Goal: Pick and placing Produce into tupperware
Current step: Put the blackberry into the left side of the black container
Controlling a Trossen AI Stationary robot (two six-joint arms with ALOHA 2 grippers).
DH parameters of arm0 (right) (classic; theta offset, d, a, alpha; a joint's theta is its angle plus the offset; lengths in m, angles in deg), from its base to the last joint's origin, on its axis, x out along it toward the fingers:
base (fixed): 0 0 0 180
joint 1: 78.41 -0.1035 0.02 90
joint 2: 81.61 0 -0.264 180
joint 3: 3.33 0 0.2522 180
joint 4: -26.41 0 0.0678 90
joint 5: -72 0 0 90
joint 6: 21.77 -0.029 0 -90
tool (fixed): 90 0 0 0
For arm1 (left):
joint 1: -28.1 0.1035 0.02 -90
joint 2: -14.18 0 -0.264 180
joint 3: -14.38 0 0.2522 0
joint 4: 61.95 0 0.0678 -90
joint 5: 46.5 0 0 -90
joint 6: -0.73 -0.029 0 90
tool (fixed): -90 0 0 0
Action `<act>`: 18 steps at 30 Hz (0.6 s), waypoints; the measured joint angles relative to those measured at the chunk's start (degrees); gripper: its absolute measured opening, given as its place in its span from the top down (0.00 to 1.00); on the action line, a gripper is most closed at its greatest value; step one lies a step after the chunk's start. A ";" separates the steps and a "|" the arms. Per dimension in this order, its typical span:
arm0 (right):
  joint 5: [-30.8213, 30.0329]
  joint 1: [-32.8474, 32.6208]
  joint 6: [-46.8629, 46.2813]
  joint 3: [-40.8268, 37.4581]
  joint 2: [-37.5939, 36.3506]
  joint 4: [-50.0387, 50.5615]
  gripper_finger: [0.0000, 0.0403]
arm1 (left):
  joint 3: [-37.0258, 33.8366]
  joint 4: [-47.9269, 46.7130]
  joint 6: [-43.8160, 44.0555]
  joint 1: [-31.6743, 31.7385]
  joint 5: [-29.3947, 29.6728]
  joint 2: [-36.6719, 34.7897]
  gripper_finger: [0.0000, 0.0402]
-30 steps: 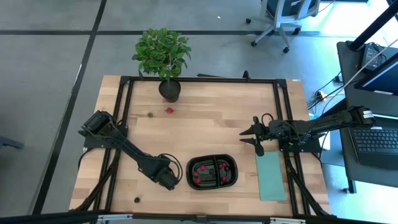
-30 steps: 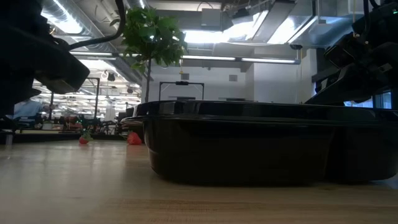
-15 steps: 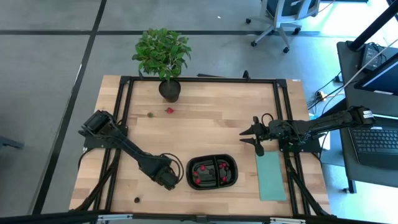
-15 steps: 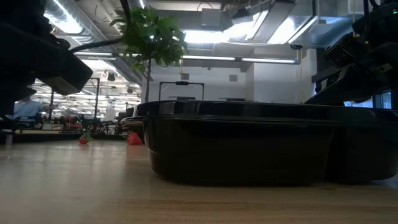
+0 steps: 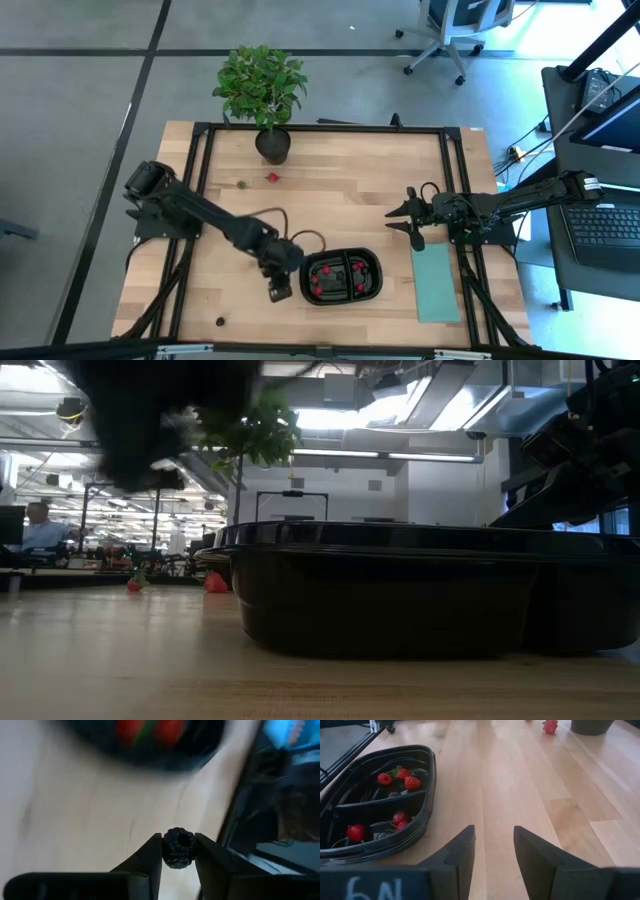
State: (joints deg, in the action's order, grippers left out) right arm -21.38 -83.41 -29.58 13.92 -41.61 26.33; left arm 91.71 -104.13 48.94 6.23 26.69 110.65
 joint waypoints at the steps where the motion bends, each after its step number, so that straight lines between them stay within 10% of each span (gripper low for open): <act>1: 0.00 0.00 0.43 0.00 -0.01 -0.04 0.66 | 0.04 2.45 -3.50 0.74 1.15 -0.49 0.77; 8: 0.00 0.00 0.60 0.00 -0.02 -0.07 0.66 | 0.15 16.52 -22.37 5.06 14.04 -0.34 0.76; 18: 0.00 -0.02 0.28 0.00 -0.02 -0.33 0.66 | 0.11 25.66 -35.31 5.36 16.74 7.01 0.76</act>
State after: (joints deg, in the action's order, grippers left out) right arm -21.38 -83.43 -29.30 13.92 -41.63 26.00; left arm 91.83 -78.48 13.63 11.59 43.43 117.66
